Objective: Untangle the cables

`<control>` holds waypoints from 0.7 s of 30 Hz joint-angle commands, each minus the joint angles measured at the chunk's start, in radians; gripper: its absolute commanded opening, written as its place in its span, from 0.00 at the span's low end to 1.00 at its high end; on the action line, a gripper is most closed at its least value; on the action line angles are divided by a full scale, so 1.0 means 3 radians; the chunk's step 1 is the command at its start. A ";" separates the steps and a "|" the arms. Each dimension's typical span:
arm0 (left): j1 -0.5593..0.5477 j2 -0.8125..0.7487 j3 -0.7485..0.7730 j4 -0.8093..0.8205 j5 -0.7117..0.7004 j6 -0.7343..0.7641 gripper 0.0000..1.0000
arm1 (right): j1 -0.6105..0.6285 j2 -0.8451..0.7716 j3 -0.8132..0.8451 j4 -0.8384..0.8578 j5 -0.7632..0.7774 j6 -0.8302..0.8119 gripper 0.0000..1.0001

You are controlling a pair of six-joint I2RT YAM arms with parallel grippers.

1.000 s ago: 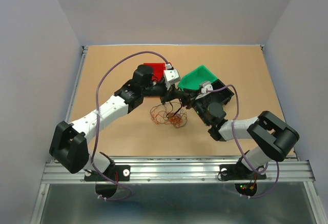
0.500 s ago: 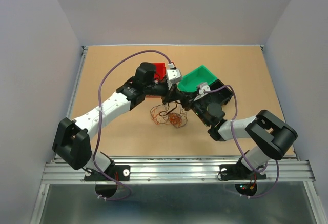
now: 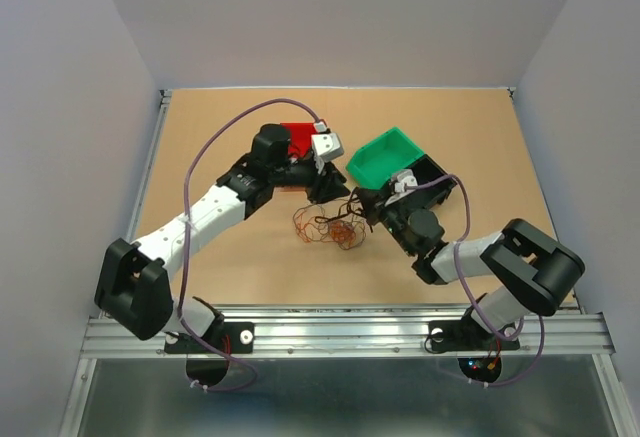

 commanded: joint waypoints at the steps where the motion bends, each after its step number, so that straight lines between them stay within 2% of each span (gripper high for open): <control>1: 0.0143 -0.0470 -0.0259 0.0660 -0.0394 -0.0229 0.51 | 0.0018 -0.0284 -0.0018 0.0802 0.0603 0.0099 0.00; 2: 0.0184 -0.0556 -0.0306 0.0732 -0.0436 -0.0254 0.57 | 0.0018 -0.0326 0.0058 0.0502 0.0822 0.0109 0.01; 5: 0.0230 -0.0664 -0.0429 0.0936 -0.0528 -0.0306 0.65 | 0.0013 -0.0449 0.0141 0.0142 0.1313 0.0160 0.01; 7: 0.0235 -0.0680 -0.0475 0.0972 -0.0564 -0.0321 0.67 | 0.0013 -0.0500 0.0136 0.0070 0.1458 0.0104 0.00; 11: 0.0246 -0.0639 -0.0470 0.0998 -0.0600 -0.0321 0.67 | 0.0018 -0.0694 0.0279 -0.0543 0.1855 -0.0029 0.00; 13: 0.0246 -0.0609 -0.0460 0.0993 -0.0600 -0.0326 0.67 | -0.0003 -0.0756 0.0274 -0.0621 0.1949 -0.0100 0.01; 19: 0.0246 -0.0557 -0.0449 0.0993 -0.0595 -0.0311 0.67 | -0.0390 -0.1001 0.0162 -0.0886 0.1730 0.0001 0.01; 21: 0.0246 -0.0557 -0.0449 0.0988 -0.0595 -0.0300 0.67 | -0.0585 -0.1037 0.0116 -0.0943 0.1322 0.0230 0.01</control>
